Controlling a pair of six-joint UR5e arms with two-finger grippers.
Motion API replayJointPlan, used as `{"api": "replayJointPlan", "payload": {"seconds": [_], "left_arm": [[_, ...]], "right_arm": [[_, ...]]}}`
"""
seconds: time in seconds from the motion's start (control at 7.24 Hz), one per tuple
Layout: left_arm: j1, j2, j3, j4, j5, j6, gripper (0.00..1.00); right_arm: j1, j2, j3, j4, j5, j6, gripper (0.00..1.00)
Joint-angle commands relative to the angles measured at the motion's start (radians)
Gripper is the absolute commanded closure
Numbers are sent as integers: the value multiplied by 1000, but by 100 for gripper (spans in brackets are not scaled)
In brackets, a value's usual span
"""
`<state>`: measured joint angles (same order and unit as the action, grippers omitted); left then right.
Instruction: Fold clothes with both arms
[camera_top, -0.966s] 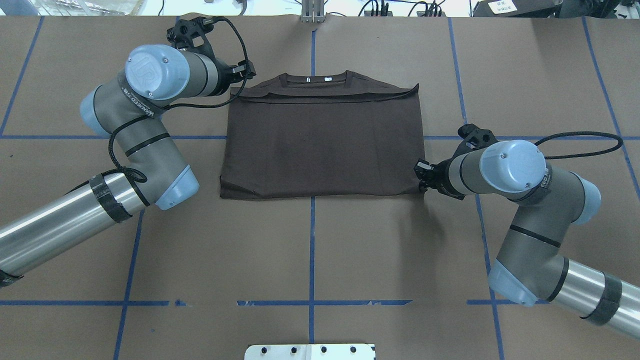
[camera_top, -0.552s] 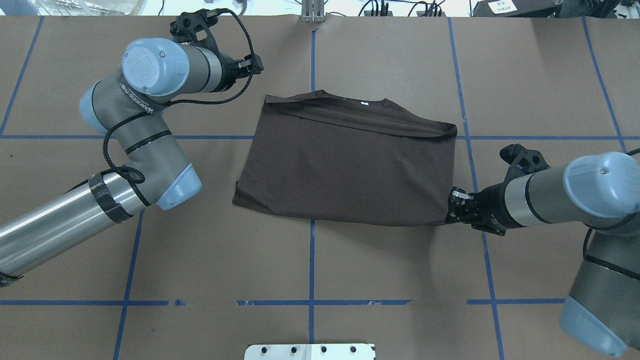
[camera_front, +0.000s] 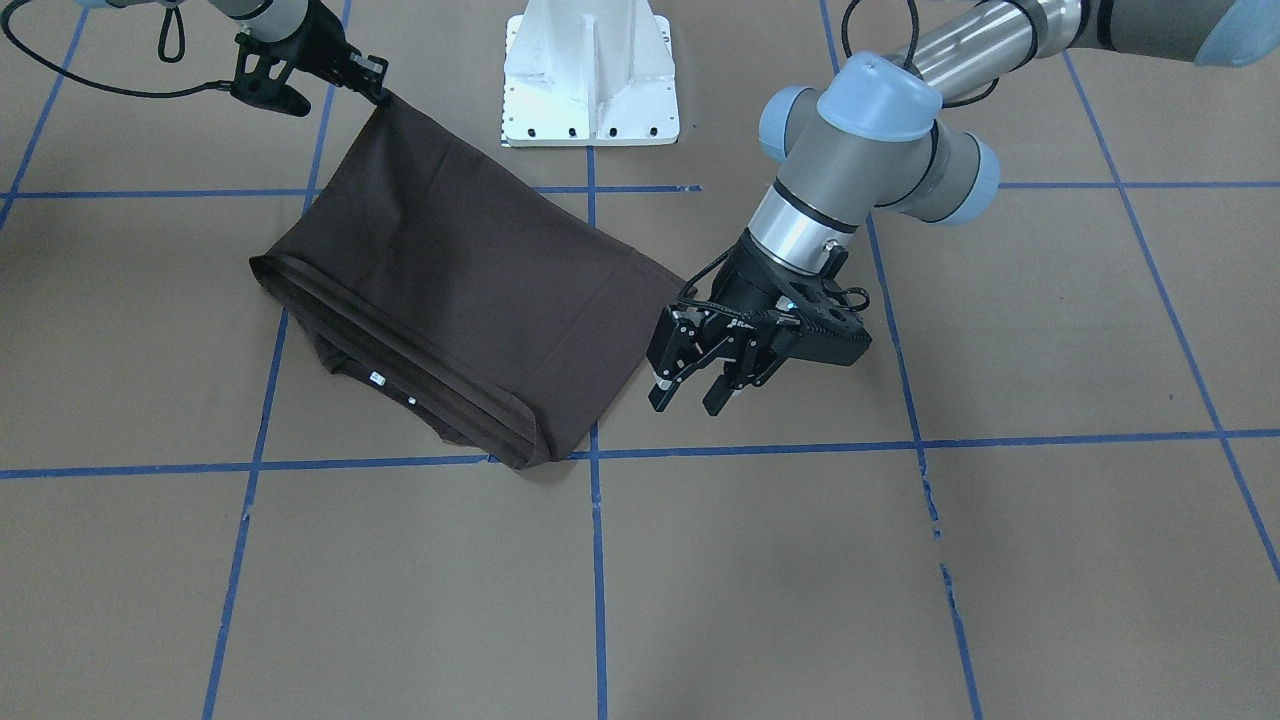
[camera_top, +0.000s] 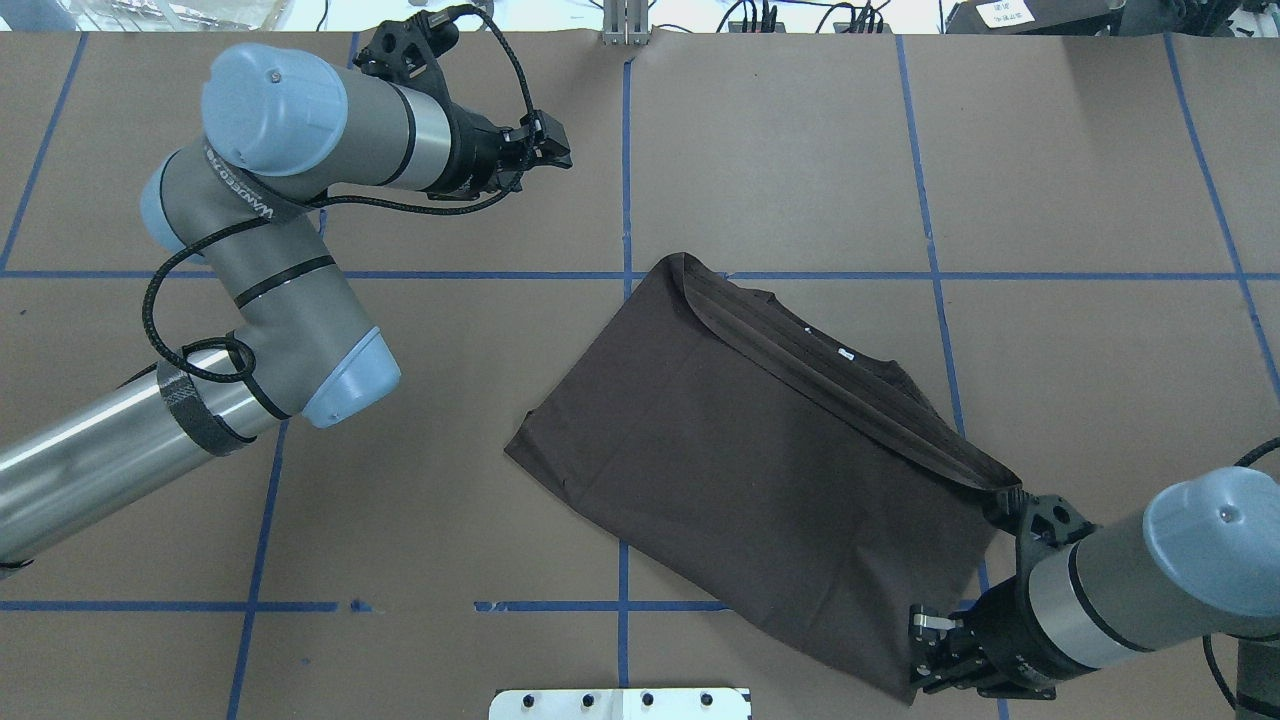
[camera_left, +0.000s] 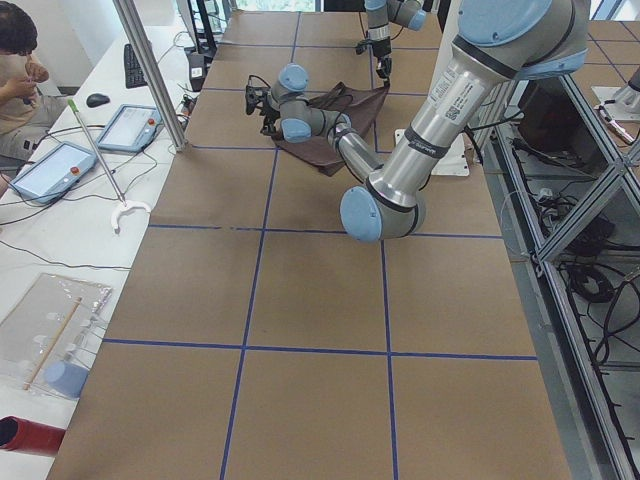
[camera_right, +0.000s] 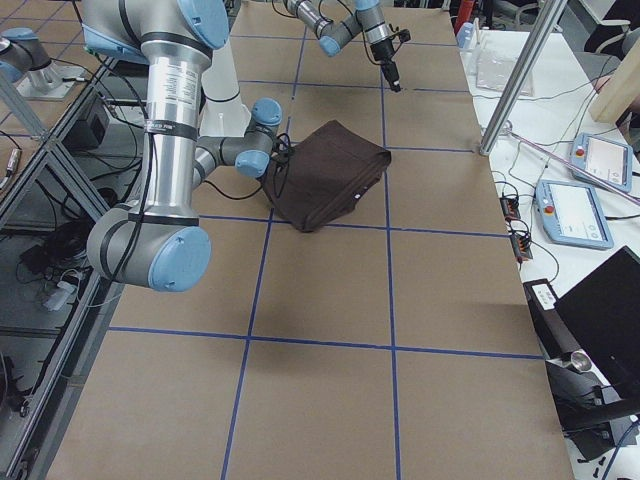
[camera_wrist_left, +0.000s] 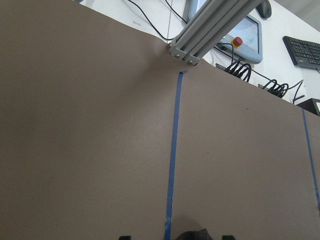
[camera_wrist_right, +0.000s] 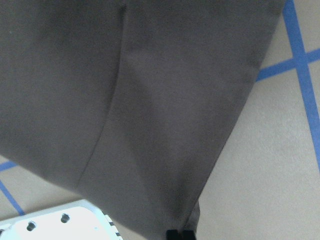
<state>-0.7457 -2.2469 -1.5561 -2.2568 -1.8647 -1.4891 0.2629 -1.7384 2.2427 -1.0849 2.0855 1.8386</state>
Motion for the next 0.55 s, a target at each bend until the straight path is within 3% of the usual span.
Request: {"api": "replayJointPlan", "payload": {"seconds": [0.0, 0.14, 0.41], "left_arm": [[17, 10, -70, -27, -125, -144, 27], [101, 85, -114, -24, -98, -221, 27], [318, 154, -124, 65, 194, -335, 26]], "right_arm": [[30, -7, 21, 5, -19, -1, 0], [144, -6, 43, 5, -16, -4, 0], [328, 60, 19, 6, -18, -10, 0]]}}
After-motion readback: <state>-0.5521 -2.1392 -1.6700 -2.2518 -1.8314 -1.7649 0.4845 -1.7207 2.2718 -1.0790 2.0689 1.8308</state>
